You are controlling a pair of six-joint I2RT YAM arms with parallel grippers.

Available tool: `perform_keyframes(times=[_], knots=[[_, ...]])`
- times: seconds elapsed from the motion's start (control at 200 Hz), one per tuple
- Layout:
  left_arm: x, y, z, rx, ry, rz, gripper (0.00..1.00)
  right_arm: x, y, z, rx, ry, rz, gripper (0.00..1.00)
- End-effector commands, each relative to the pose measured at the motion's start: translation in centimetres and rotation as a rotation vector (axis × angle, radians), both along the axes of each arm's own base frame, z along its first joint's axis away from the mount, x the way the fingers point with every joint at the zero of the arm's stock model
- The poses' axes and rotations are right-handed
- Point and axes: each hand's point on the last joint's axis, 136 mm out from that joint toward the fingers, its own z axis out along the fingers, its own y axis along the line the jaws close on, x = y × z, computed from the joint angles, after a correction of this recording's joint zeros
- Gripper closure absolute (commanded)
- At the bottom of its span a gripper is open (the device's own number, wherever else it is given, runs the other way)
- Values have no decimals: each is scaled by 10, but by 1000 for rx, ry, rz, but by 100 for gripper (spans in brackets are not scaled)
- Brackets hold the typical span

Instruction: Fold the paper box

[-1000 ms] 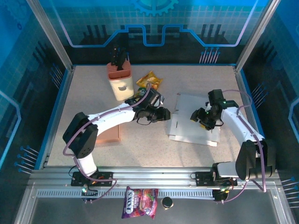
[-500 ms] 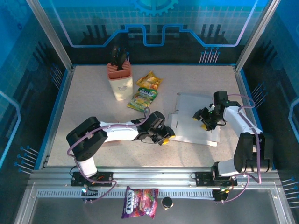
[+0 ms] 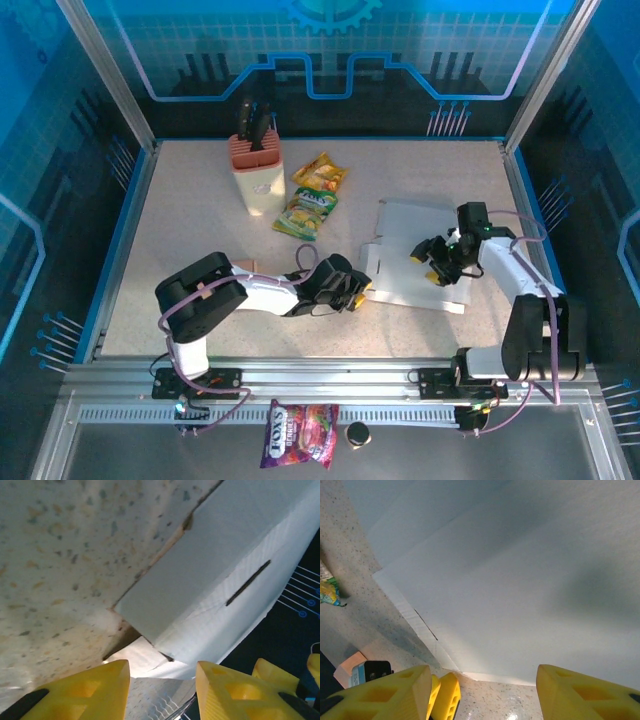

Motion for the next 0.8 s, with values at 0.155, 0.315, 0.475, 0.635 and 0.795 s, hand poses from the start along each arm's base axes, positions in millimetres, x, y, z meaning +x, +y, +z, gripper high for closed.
perform_keyframes(times=[0.155,0.315,0.475,0.635,0.795], knots=[[16,2,-3,-33,-54,105,66,-15,4,2,47,0,-13,42],[16,-1,-6,-51,-41,116,67,-22,5,5,53,1,-14,42],[8,8,0,-44,-3,141,66,-22,3,6,38,-11,-20,41],[2,15,10,-28,11,160,62,-15,0,-4,23,5,-8,41],[-2,17,5,-30,37,188,62,-5,-17,-13,-39,27,-7,42]])
